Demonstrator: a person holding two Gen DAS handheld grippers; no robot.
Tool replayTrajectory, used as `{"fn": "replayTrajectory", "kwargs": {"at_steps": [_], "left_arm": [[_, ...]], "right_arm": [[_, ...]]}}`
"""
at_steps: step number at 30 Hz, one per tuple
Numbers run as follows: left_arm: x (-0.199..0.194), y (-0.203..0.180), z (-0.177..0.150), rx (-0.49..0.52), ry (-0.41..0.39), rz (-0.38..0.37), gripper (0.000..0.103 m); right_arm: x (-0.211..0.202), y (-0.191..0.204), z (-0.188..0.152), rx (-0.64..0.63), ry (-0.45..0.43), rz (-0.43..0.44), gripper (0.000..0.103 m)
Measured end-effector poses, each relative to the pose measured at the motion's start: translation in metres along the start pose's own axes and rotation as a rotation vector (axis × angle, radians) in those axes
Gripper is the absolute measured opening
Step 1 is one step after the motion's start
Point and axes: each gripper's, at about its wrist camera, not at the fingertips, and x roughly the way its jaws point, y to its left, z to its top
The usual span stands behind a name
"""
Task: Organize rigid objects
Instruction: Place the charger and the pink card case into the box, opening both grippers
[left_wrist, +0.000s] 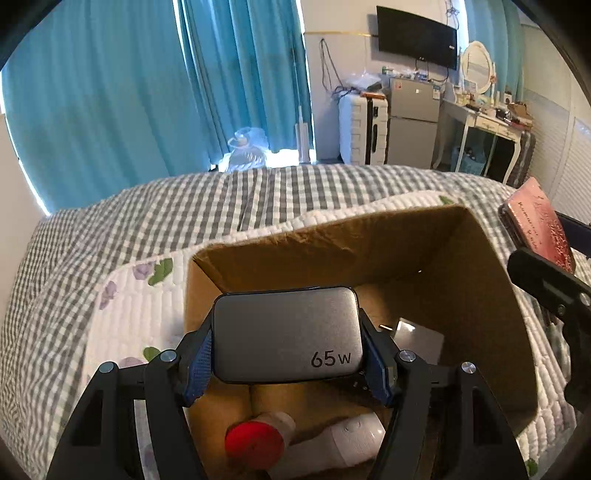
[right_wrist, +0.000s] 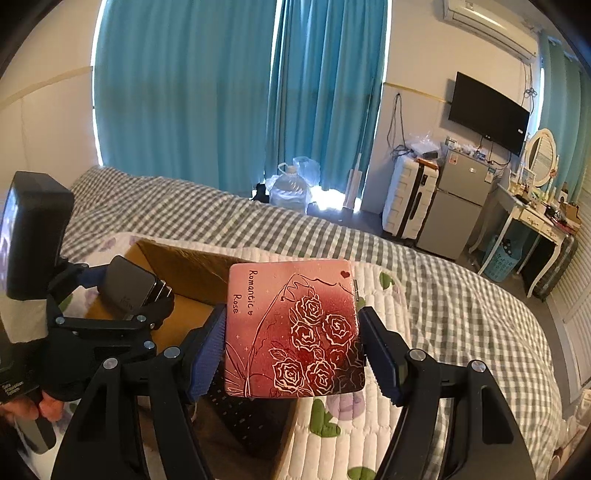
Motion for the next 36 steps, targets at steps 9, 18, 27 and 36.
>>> {"fn": "replayTrajectory", "kwargs": {"at_steps": [9, 18, 27, 36], "left_arm": [[0.008, 0.000, 0.002, -0.015, 0.050, -0.044, 0.070], [-0.034, 0.020, 0.008, -0.010, -0.043, -0.006, 0.070], [-0.049, 0.043, 0.003, -0.018, -0.078, 0.017, 0.070], [-0.094, 0.049, -0.018, -0.008, -0.112, 0.017, 0.070]], "right_arm": [[0.004, -0.004, -0.009, 0.015, 0.012, 0.005, 0.070], [-0.006, 0.008, -0.005, 0.005, 0.030, -0.011, 0.070], [0.031, 0.036, -0.004, 0.004, 0.075, 0.022, 0.070], [-0.009, 0.034, -0.016, 0.005, 0.067, -0.037, 0.084]]}}
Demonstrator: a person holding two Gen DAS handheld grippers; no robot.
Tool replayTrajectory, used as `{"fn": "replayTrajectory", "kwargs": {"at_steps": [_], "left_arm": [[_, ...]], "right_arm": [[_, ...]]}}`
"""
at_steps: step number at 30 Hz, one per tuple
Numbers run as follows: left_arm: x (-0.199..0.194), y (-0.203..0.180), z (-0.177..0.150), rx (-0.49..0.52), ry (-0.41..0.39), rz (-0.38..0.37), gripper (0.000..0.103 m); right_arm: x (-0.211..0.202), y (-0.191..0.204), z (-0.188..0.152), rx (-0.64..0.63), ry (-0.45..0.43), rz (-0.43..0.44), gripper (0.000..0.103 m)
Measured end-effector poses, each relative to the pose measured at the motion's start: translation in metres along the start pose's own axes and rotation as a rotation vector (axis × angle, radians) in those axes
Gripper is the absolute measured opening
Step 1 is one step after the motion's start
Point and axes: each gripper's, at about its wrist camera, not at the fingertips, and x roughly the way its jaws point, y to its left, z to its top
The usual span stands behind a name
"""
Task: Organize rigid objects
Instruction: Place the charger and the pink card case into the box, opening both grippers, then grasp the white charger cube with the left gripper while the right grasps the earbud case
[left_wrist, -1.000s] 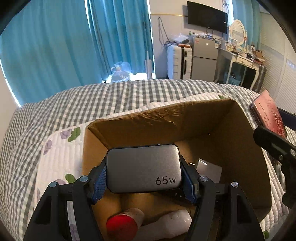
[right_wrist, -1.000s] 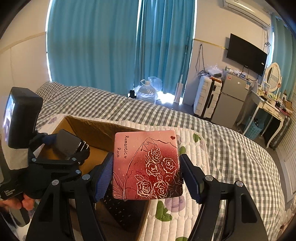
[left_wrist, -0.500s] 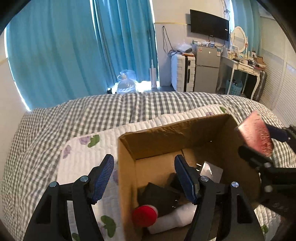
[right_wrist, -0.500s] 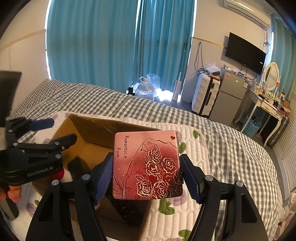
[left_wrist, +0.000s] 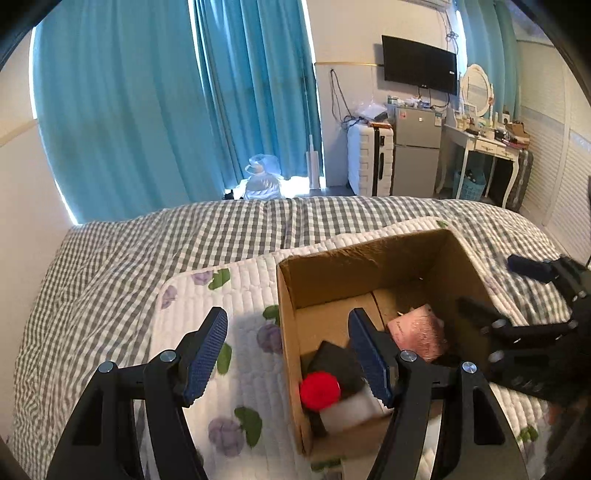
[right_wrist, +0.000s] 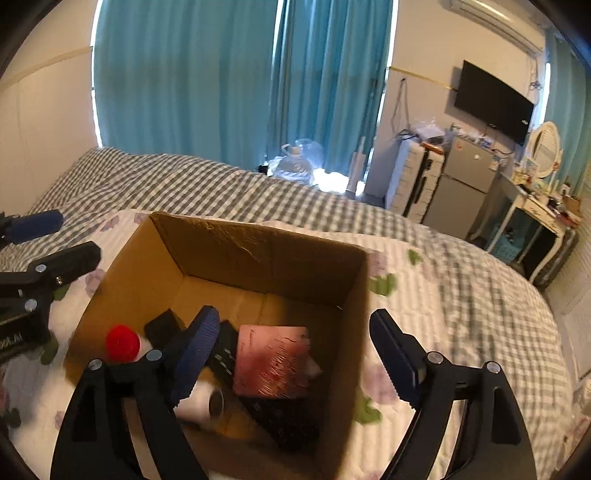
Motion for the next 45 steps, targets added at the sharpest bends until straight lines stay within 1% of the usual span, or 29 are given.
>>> {"fn": "replayTrajectory", "kwargs": {"at_steps": [3, 5, 7, 9, 10, 11, 13, 14, 18, 20, 22, 25, 27, 30, 33, 37, 39, 41, 42, 43, 45], "left_arm": [[-0.024, -0.006, -0.008, 0.014, -0.005, -0.002, 0.071], [-0.038, -0.010, -0.016, 0.016, -0.005, 0.000, 0.075], [-0.053, -0.013, -0.028, 0.012, -0.009, -0.011, 0.083], [-0.064, -0.015, -0.038, 0.009, -0.007, -0.023, 0.086], [-0.067, -0.017, -0.043, 0.009, -0.005, -0.030, 0.091], [-0.071, -0.019, -0.050, 0.016, -0.005, -0.035, 0.093], [-0.077, -0.022, -0.063, 0.028, -0.012, -0.022, 0.099], [-0.079, -0.024, -0.070, 0.034, -0.009, -0.015, 0.100], [-0.073, -0.032, -0.094, 0.040, 0.024, -0.001, 0.101], [-0.063, -0.033, -0.105, 0.008, 0.034, 0.004, 0.101], [-0.049, -0.036, -0.114, -0.020, 0.052, 0.009, 0.101], [-0.025, -0.046, -0.128, -0.039, 0.072, 0.057, 0.101], [-0.012, -0.051, -0.136, -0.039, 0.087, 0.070, 0.101], [0.011, -0.058, -0.147, -0.060, 0.139, 0.044, 0.101], [0.028, -0.067, -0.158, -0.072, 0.184, 0.019, 0.101], [0.037, -0.080, -0.167, -0.018, 0.191, 0.018, 0.101], [0.037, -0.084, -0.170, -0.003, 0.189, 0.014, 0.099], [0.040, -0.085, -0.174, 0.000, 0.200, 0.004, 0.088], [0.042, -0.086, -0.176, 0.003, 0.208, 0.001, 0.076], [0.043, -0.086, -0.178, 0.006, 0.219, -0.006, 0.066], [0.044, -0.084, -0.181, 0.001, 0.227, -0.028, 0.052]], "right_arm": [[-0.040, -0.007, -0.006, -0.010, -0.007, -0.043, 0.084], [-0.065, -0.011, -0.013, -0.009, -0.005, -0.070, 0.087], [-0.086, -0.014, -0.020, -0.002, -0.003, -0.078, 0.088], [-0.104, -0.014, -0.028, 0.006, -0.006, -0.080, 0.089], [-0.113, -0.013, -0.035, 0.009, -0.011, -0.081, 0.092], [-0.119, -0.013, -0.040, 0.012, -0.017, -0.086, 0.096], [-0.127, -0.010, -0.055, 0.018, -0.034, -0.097, 0.100], [-0.128, -0.008, -0.060, 0.016, -0.037, -0.092, 0.103], [-0.117, -0.001, -0.086, 0.022, -0.021, -0.061, 0.103], [-0.105, -0.001, -0.096, 0.046, 0.001, -0.039, 0.103], [-0.090, 0.000, -0.104, 0.052, 0.019, -0.024, 0.103], [-0.069, -0.002, -0.113, 0.045, 0.028, -0.031, 0.103], [-0.054, -0.004, -0.119, 0.046, 0.031, -0.016, 0.103], [-0.033, -0.003, -0.132, 0.015, 0.043, 0.003, 0.103], [-0.018, 0.001, -0.143, -0.021, 0.085, 0.007, 0.103], [-0.015, 0.004, -0.145, -0.036, 0.103, 0.015, 0.103], [-0.013, 0.004, -0.146, -0.031, 0.109, 0.011, 0.103], [-0.011, 0.003, -0.148, -0.021, 0.120, 0.007, 0.103], [-0.010, 0.002, -0.149, -0.014, 0.121, 0.005, 0.103], [-0.009, 0.001, -0.150, -0.006, 0.125, 0.003, 0.103], [-0.009, 0.000, -0.151, 0.003, 0.128, -0.001, 0.103]]}}
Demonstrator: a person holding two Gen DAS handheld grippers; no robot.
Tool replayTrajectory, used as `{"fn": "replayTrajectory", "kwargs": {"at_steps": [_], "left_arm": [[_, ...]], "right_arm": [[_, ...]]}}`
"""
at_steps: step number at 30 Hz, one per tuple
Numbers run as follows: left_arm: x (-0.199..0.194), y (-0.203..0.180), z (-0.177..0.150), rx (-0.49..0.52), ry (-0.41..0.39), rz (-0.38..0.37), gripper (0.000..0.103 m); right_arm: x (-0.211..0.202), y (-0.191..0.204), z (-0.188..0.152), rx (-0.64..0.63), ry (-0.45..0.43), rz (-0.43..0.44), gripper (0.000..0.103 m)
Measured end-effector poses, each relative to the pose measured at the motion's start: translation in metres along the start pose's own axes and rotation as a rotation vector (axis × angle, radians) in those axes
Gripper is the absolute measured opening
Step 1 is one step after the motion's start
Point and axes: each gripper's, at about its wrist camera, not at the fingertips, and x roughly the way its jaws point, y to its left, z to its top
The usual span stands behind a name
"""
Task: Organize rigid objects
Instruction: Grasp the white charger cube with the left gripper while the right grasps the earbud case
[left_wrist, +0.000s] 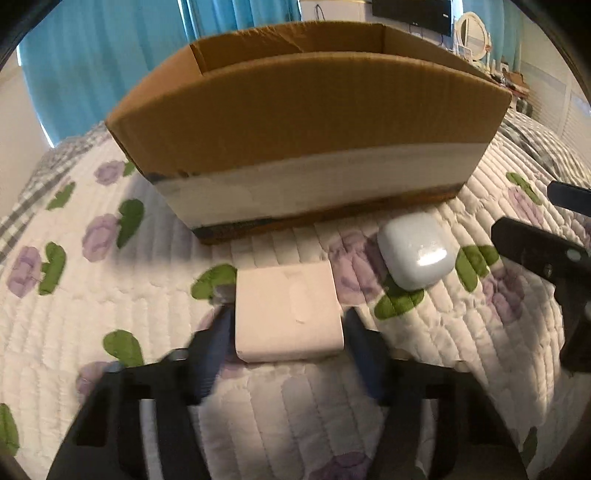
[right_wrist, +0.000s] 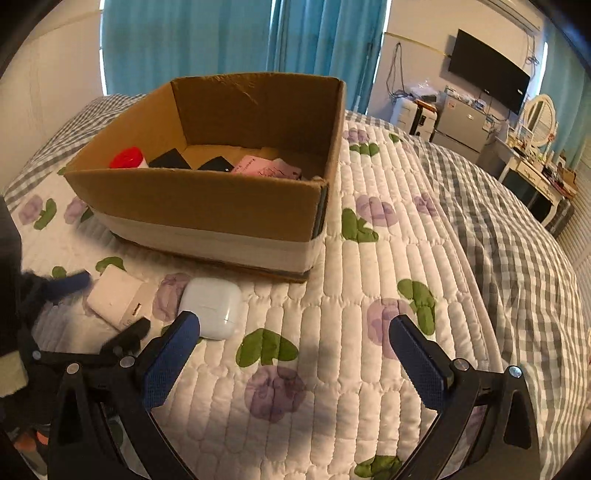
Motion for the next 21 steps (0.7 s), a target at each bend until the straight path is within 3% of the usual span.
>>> {"fn": "replayTrajectory", "kwargs": {"at_steps": [13, 21], "left_arm": [[-0.040, 0.031, -0.003, -0.061, -0.082, 0.015, 0.052], [-0.031, 0.044, -0.002, -0.100, -0.073, 0.048, 0.052]], "right_arm": [[0.001, 0.016, -0.006, 0.008, -0.010, 0.003, 0.103], [0.026, 0.041, -0.004, 0.009, 0.052, 0.091, 0.098]]}}
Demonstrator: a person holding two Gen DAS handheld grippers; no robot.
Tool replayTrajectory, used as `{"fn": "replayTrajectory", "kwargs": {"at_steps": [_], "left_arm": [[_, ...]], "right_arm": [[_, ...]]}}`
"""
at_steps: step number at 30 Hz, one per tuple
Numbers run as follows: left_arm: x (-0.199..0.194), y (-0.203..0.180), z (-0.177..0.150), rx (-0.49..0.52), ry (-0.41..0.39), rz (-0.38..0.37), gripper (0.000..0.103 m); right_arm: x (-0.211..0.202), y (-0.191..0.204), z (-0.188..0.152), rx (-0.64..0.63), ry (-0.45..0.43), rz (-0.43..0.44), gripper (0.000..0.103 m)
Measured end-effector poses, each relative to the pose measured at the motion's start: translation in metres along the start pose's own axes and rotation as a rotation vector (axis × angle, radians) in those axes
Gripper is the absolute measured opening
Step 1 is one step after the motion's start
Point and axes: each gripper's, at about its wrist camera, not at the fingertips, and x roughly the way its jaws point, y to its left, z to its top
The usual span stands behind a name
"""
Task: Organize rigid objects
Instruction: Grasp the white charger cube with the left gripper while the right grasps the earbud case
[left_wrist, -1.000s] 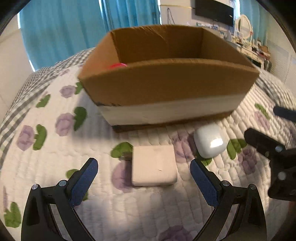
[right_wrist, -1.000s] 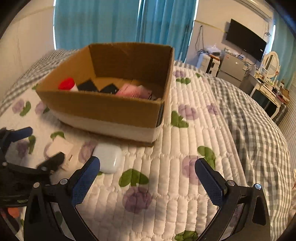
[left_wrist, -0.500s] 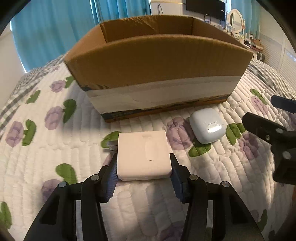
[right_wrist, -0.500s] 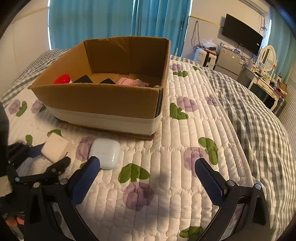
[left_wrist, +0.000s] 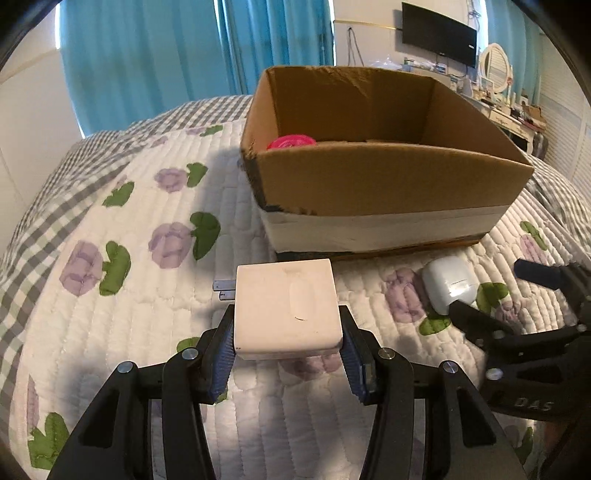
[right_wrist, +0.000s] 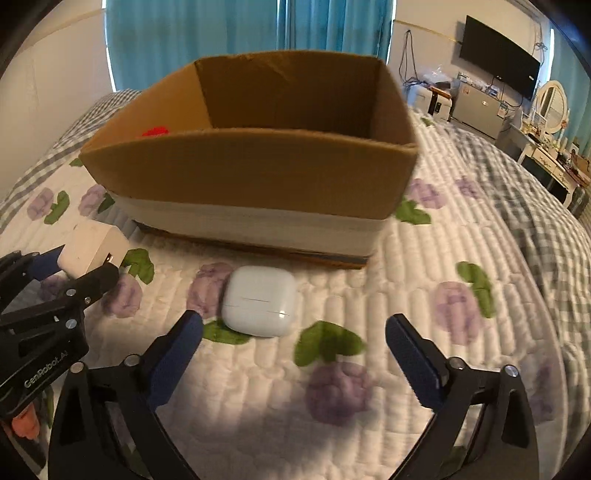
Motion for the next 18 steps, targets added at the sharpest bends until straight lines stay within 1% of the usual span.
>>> {"fn": "replayTrajectory", "kwargs": {"at_steps": [1, 5, 6, 7, 8, 10, 11, 12, 13, 15, 18], "left_arm": [[0.005, 0.004, 0.004, -0.003, 0.004, 0.003, 0.052], [0.006, 0.007, 0.004, -0.010, 0.008, 0.006, 0.051], [0.006, 0.006, 0.003, -0.009, 0.007, 0.008, 0.051], [0.006, 0.006, 0.003, -0.005, 0.005, 0.010, 0.051], [0.006, 0.005, 0.003, 0.000, 0.003, 0.011, 0.051], [0.006, 0.004, 0.002, 0.001, 0.002, 0.001, 0.051], [0.006, 0.005, 0.003, 0.000, 0.003, -0.001, 0.051], [0.006, 0.005, 0.003, 0.000, 0.003, 0.001, 0.051], [0.005, 0.004, 0.003, 0.001, 0.003, 0.002, 0.051], [0.004, 0.004, 0.003, 0.000, 0.004, -0.002, 0.051], [-0.001, 0.002, 0.006, 0.004, 0.001, -0.004, 0.051]], "right_arm": [[0.005, 0.001, 0.000, 0.000, 0.010, 0.007, 0.097], [0.022, 0.005, 0.002, -0.009, 0.039, 0.015, 0.086], [0.026, 0.006, 0.003, -0.010, 0.042, 0.019, 0.085], [0.029, 0.007, 0.003, -0.011, 0.041, 0.015, 0.080], [0.031, 0.008, 0.004, -0.017, 0.038, 0.007, 0.073], [0.033, 0.010, 0.004, -0.029, 0.037, 0.004, 0.063], [0.032, 0.012, 0.004, -0.034, 0.033, -0.001, 0.055], [0.031, 0.013, 0.004, -0.044, 0.030, -0.014, 0.052], [0.029, 0.014, 0.003, -0.050, 0.029, -0.021, 0.052], [0.026, 0.013, 0.002, -0.041, 0.032, -0.007, 0.052], [0.019, 0.012, -0.001, -0.035, 0.028, -0.020, 0.052]]}}
